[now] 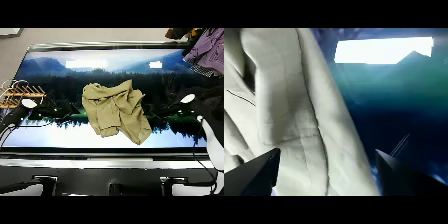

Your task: Fold the clothes and pants, and hang the long-sleeved shirts on hangers.

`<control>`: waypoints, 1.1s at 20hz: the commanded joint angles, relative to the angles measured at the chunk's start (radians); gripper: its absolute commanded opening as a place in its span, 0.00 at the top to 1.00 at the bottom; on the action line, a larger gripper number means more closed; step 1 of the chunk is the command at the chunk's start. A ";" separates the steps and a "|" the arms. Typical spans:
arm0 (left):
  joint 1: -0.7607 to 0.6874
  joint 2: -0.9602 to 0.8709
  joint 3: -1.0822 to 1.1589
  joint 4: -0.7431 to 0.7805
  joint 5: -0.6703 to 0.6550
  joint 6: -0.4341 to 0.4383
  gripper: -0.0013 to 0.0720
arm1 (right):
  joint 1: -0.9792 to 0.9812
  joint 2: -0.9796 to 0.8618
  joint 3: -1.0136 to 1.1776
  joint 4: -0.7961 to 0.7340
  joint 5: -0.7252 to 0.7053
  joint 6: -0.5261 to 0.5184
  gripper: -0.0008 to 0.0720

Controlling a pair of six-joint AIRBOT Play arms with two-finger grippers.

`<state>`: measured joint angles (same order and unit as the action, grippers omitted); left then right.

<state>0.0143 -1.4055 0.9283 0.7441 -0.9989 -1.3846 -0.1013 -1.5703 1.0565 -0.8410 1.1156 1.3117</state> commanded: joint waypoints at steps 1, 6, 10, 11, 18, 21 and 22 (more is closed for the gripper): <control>-0.053 -0.002 -0.018 -0.003 0.026 0.000 0.07 | 0.069 -0.061 -0.020 0.051 -0.041 -0.016 0.06; -0.153 -0.029 -0.018 -0.065 0.120 0.000 0.07 | 0.100 -0.048 -0.020 0.062 -0.065 -0.007 0.91; -0.237 -0.097 -0.013 -0.150 0.189 -0.001 0.08 | 0.100 0.058 -0.020 0.013 -0.054 0.045 0.94; -0.254 -0.116 -0.014 -0.151 0.200 -0.008 0.09 | 0.100 0.084 -0.020 0.009 -0.045 0.048 0.94; -0.241 -0.156 -0.012 -0.150 0.150 -0.014 0.36 | 0.100 0.171 -0.020 0.011 -0.005 0.093 0.94; -0.221 -0.156 -0.013 -0.150 0.133 -0.015 0.37 | 0.100 0.178 -0.020 0.018 0.009 0.100 0.94; -0.222 -0.158 -0.013 -0.151 0.135 -0.015 0.46 | 0.101 0.178 -0.020 0.019 0.009 0.100 0.94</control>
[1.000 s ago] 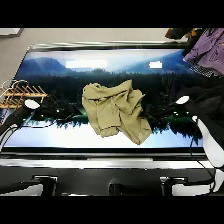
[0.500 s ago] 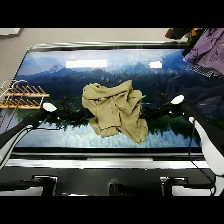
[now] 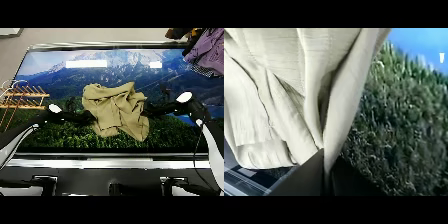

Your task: Fold the clothes and pants, and hang the long-sleeved shirts on hangers.

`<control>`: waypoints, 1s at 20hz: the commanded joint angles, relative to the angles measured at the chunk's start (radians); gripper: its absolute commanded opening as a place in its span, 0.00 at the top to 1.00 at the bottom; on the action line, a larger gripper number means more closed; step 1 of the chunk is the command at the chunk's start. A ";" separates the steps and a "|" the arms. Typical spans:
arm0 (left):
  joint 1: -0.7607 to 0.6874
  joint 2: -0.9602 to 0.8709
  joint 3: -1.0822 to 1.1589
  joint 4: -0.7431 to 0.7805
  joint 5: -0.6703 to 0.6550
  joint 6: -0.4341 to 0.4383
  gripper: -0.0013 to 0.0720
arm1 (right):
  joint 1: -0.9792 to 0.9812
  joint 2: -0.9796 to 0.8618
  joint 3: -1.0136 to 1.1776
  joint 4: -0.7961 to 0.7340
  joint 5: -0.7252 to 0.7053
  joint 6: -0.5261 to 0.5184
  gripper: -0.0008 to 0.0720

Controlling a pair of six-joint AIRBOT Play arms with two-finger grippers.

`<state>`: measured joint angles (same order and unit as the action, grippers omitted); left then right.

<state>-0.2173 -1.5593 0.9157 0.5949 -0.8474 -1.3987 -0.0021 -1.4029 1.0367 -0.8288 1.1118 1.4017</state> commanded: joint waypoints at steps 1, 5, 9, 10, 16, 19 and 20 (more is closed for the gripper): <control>0.003 -0.007 0.000 -0.002 -0.016 0.000 0.80 | 0.002 0.011 0.000 0.012 0.013 0.010 0.94; -0.027 -0.008 0.001 -0.001 0.011 0.011 0.96 | 0.002 0.011 0.000 0.065 0.016 0.008 0.94; 0.019 0.026 0.069 0.000 -0.006 0.011 0.96 | 0.000 0.066 0.035 0.064 -0.021 0.006 0.94; 0.040 0.048 0.110 0.016 -0.008 0.011 0.96 | 0.000 0.086 0.068 0.053 -0.030 0.009 0.94; 0.138 0.170 0.318 0.238 -0.172 -0.134 0.80 | 0.001 0.136 0.246 0.049 0.001 0.055 0.94; 0.147 0.191 0.243 0.360 -0.237 -0.201 0.06 | 0.001 0.134 0.246 0.024 0.053 0.054 0.94; 0.140 0.190 0.190 0.339 -0.230 -0.200 0.07 | 0.001 0.134 0.246 0.014 0.068 0.054 0.94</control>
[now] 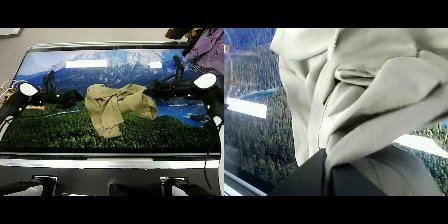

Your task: Fold the clothes and pants, and hang the long-sleeved shirts on hangers.

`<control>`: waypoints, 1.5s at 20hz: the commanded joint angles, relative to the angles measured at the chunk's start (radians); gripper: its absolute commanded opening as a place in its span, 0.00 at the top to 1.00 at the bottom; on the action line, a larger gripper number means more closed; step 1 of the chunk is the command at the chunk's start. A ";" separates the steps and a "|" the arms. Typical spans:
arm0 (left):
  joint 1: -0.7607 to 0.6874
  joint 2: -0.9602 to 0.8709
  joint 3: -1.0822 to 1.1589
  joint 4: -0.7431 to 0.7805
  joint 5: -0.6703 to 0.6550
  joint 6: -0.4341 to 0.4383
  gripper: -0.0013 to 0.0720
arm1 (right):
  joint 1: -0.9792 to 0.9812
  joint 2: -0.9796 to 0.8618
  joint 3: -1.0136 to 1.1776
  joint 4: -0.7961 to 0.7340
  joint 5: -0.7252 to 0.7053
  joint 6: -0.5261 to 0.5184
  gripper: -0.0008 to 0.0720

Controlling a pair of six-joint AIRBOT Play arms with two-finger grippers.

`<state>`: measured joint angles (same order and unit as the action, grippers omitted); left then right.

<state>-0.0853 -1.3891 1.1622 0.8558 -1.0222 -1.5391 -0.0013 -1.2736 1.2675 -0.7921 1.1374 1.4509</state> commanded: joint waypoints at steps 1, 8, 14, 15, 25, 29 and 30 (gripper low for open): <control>-0.004 0.019 -0.116 0.045 -0.028 -0.059 0.07 | 0.000 0.005 0.015 -0.034 0.050 0.004 0.94; -0.203 -0.046 -0.304 -0.104 0.192 -0.055 0.07 | 0.000 0.005 0.015 -0.093 0.053 0.005 0.94; -0.274 -0.135 -0.304 -0.184 0.303 -0.056 0.46 | 0.000 0.005 0.015 -0.109 0.053 0.005 0.94; -0.269 -0.135 -0.304 -0.184 0.307 -0.056 0.79 | 0.000 0.005 0.015 -0.108 0.053 0.006 0.94; 0.051 0.136 0.427 0.056 0.059 -0.006 0.96 | 0.000 0.008 0.463 -0.146 -0.054 0.099 0.94; 0.177 0.264 0.747 0.069 -0.010 -0.006 0.96 | 0.000 0.057 0.732 -0.201 0.007 0.144 0.94; 0.206 0.307 0.778 0.070 -0.011 -0.011 0.96 | 0.000 0.091 0.764 -0.215 0.025 0.159 0.94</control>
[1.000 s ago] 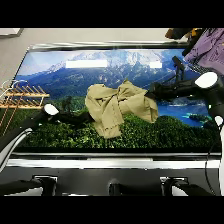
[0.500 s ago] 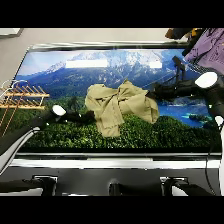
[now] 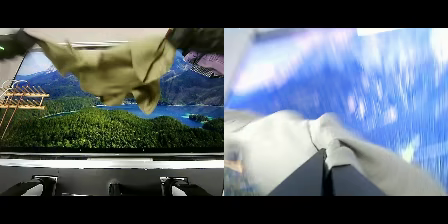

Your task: Fold the clothes and pants, and hang the long-sleeved shirts on hangers.

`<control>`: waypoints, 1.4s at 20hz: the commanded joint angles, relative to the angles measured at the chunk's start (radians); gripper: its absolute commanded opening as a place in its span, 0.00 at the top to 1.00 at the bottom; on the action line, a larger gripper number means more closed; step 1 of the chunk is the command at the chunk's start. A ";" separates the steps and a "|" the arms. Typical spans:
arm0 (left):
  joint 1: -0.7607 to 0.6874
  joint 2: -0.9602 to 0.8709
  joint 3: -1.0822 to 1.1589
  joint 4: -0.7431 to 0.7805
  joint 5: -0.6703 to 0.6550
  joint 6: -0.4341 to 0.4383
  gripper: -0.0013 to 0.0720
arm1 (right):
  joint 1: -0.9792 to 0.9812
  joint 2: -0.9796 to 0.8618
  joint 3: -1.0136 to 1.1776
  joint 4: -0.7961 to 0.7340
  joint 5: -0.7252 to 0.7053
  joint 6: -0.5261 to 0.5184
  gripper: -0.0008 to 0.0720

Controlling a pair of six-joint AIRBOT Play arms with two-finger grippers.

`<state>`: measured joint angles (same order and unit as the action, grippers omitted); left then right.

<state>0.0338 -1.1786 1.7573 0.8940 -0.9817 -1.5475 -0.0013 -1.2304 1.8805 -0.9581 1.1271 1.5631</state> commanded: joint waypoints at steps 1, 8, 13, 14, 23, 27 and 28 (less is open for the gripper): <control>0.111 0.142 0.192 0.032 -0.050 -0.009 0.96 | 0.000 0.095 0.158 -0.053 0.049 0.062 0.94; 0.171 0.395 0.191 0.079 -0.124 -0.008 0.95 | 0.000 0.393 0.158 -0.054 0.212 0.094 0.94; 0.171 0.398 0.142 0.078 -0.163 -0.025 0.95 | 0.000 0.365 0.155 -0.163 0.131 0.195 0.94; 0.170 0.391 0.097 0.073 -0.163 -0.026 0.95 | 0.000 0.320 0.155 -0.165 0.116 0.198 0.94; 0.118 0.108 -0.439 0.068 -0.005 -0.035 0.95 | 0.021 -0.442 0.155 0.349 -0.254 0.095 0.94; 0.071 -0.112 -0.512 0.068 0.032 -0.034 0.95 | 0.122 -0.715 0.155 0.364 -0.290 0.044 0.94; 0.064 -0.167 -0.512 0.067 0.037 -0.035 0.95 | 0.138 -0.756 0.155 0.359 -0.287 0.044 0.91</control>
<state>0.1238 -1.2064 1.2938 0.9688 -0.9806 -1.5822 0.0864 -1.8194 2.0342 -0.6640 0.8753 1.6447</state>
